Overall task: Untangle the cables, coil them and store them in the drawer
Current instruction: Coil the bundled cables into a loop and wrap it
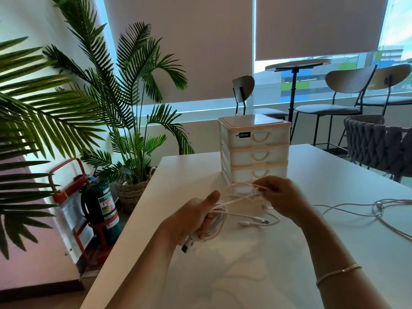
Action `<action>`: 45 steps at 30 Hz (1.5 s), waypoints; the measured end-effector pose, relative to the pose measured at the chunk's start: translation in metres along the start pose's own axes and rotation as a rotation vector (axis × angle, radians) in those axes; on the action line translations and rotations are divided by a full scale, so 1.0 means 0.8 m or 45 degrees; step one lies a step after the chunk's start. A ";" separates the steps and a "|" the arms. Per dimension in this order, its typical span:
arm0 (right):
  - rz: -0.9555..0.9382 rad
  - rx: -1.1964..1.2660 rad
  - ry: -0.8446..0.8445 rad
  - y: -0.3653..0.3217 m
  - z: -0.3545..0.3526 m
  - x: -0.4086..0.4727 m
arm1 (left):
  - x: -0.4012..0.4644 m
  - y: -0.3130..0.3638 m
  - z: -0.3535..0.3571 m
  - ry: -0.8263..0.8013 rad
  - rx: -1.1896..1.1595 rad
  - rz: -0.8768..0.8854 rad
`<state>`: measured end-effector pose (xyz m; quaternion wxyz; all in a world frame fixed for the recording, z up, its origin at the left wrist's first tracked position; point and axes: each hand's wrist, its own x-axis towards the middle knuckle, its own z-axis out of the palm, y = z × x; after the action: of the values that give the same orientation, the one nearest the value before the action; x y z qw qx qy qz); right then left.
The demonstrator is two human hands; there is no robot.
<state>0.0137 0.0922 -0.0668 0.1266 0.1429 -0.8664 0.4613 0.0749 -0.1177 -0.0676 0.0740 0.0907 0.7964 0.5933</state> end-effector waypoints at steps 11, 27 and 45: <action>0.148 -0.085 0.218 -0.004 -0.005 -0.005 | 0.002 -0.002 -0.006 0.151 0.031 0.018; -0.368 -0.189 -0.249 -0.029 0.027 -0.013 | 0.005 -0.004 -0.001 -0.073 0.075 -0.027; 0.052 0.182 -0.797 -0.039 0.008 -0.026 | 0.003 -0.005 0.001 -0.087 -0.004 0.033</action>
<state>0.0440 0.0729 -0.0533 -0.1657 0.2690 -0.8315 0.4570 0.0724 -0.1178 -0.0715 0.0936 0.1213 0.7911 0.5922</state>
